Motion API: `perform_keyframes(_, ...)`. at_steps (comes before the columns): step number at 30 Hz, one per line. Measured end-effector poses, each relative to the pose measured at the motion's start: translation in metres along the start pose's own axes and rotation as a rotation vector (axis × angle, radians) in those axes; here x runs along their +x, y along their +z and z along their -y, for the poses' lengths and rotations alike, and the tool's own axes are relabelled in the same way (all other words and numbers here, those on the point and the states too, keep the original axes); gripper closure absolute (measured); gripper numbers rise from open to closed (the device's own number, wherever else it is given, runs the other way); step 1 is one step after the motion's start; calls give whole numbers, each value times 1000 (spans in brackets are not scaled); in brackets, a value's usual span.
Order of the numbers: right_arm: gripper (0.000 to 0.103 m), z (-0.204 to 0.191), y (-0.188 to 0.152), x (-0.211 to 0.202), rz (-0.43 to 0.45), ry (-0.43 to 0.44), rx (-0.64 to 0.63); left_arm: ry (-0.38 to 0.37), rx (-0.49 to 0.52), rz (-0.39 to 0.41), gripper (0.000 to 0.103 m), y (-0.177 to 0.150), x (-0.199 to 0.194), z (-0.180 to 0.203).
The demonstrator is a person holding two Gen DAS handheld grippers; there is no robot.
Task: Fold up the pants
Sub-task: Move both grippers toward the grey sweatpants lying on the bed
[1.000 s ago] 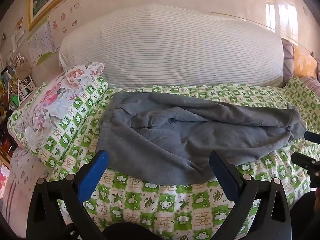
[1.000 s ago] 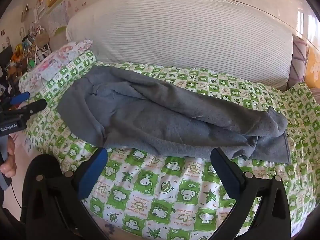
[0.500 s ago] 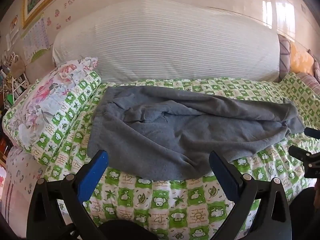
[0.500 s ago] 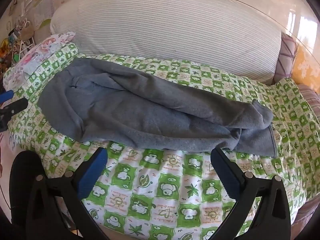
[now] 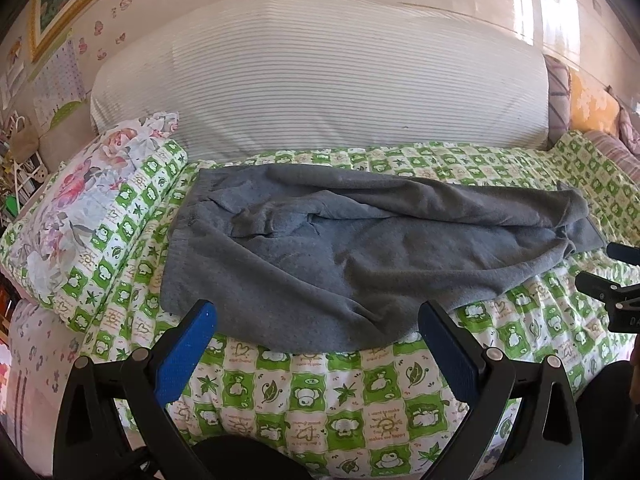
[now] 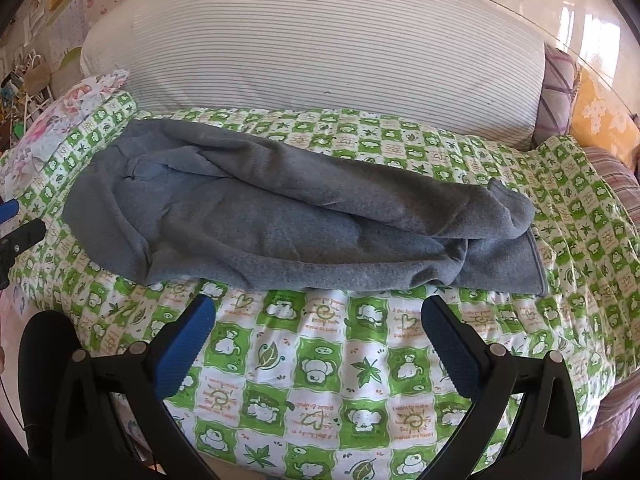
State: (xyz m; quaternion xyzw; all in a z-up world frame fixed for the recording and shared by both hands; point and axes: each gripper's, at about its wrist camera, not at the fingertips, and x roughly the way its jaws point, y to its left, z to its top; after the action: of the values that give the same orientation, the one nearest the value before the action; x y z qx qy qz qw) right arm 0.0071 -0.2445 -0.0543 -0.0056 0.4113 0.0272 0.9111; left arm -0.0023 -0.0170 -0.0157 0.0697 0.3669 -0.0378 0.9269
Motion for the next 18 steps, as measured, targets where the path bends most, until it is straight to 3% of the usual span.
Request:
perform_keyframes(12,0,10,-4,3,-13,-26,-6,-9,32,-33,2,-4,8,12)
perform_keyframes(18,0,31,-13,9,-37,-42,37,-51,72,-73,2,-10,22,25)
